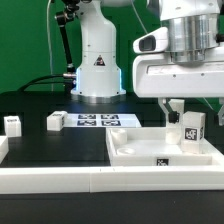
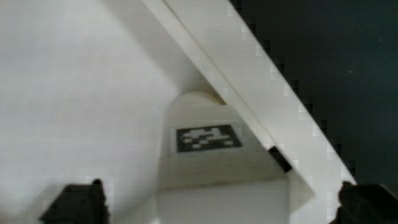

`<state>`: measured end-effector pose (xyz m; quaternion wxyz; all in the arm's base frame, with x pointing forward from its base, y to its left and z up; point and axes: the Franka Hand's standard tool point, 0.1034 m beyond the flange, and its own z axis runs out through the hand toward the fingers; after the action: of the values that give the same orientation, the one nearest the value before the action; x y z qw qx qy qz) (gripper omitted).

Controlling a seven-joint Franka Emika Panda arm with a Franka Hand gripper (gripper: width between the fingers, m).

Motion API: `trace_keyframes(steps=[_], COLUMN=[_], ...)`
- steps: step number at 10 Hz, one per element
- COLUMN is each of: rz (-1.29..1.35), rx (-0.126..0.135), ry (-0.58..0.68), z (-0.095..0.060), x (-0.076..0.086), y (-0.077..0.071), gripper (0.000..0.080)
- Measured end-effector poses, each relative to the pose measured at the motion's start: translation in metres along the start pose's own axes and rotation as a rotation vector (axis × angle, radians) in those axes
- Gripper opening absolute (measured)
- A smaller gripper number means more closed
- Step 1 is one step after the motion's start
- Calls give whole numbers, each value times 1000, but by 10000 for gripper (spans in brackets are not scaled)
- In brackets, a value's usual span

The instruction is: Assemble square table

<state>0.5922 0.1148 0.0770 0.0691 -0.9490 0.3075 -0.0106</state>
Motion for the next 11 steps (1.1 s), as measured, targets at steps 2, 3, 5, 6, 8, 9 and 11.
trace_keyframes(steps=[2, 3, 5, 6, 8, 9, 11], rz=[2, 2, 25, 29, 219, 343, 498], rx=[0, 0, 0, 0, 5, 15, 28], ry=[0, 0, 0, 0, -2, -5, -17], z=[0, 0, 0, 0, 0, 0, 1], x=[-1, 0, 0, 0, 0, 0, 0], y=[-1, 0, 0, 0, 1, 2, 2], gripper=[467, 288, 290, 290, 290, 290, 290])
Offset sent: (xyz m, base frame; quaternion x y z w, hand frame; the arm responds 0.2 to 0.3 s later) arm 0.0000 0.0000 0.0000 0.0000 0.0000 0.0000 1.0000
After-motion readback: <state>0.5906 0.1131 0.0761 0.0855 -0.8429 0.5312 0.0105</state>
